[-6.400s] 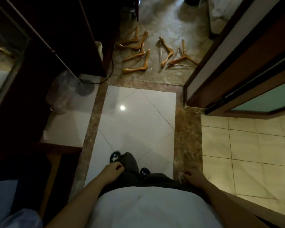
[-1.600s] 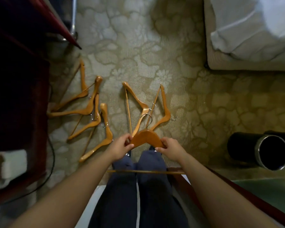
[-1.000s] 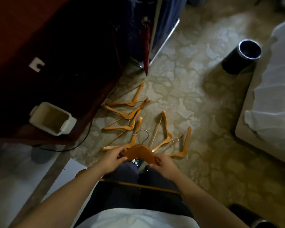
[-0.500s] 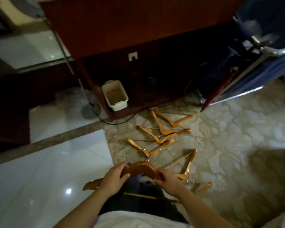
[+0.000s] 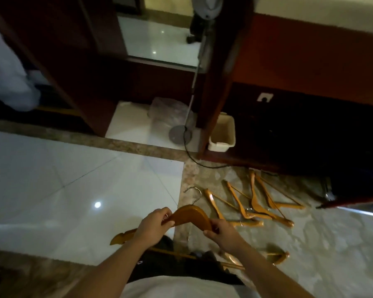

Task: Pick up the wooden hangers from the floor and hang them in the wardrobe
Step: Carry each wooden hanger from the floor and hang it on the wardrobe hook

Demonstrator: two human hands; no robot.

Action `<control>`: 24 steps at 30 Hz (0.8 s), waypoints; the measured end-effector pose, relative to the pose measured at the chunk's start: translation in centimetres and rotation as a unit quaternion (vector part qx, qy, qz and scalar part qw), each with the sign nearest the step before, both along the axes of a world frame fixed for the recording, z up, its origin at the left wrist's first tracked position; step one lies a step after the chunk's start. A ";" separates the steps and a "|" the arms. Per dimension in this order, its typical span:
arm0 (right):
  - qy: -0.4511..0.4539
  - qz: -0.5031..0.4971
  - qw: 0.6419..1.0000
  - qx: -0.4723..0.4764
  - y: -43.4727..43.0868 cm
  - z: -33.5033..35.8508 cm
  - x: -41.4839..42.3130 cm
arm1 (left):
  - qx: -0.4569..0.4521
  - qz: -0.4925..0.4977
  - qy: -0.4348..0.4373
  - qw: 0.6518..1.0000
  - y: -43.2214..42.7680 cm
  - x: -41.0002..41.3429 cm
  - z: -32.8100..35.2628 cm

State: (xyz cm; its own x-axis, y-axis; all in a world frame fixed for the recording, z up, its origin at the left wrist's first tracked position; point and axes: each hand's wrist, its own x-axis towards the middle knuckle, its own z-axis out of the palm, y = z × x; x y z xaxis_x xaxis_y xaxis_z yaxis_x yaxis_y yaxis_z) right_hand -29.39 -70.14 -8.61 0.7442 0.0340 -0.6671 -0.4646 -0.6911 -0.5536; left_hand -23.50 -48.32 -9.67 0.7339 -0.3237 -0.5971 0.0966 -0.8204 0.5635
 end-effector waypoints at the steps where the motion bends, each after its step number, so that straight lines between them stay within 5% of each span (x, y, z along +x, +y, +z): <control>1: -0.004 0.016 1.000 0.000 1.4 0.0 1.8 | 0.003 0.015 -0.004 1.000 1.5 1.3 0.2; 10: -0.042 0.199 0.979 -0.027 16.8 0.9 18.0 | 0.007 0.167 -0.036 0.985 17.6 10.0 2.0; 24: -0.048 0.450 0.892 0.005 35.1 1.8 35.3 | -0.012 0.395 -0.049 0.917 31.7 15.0 2.0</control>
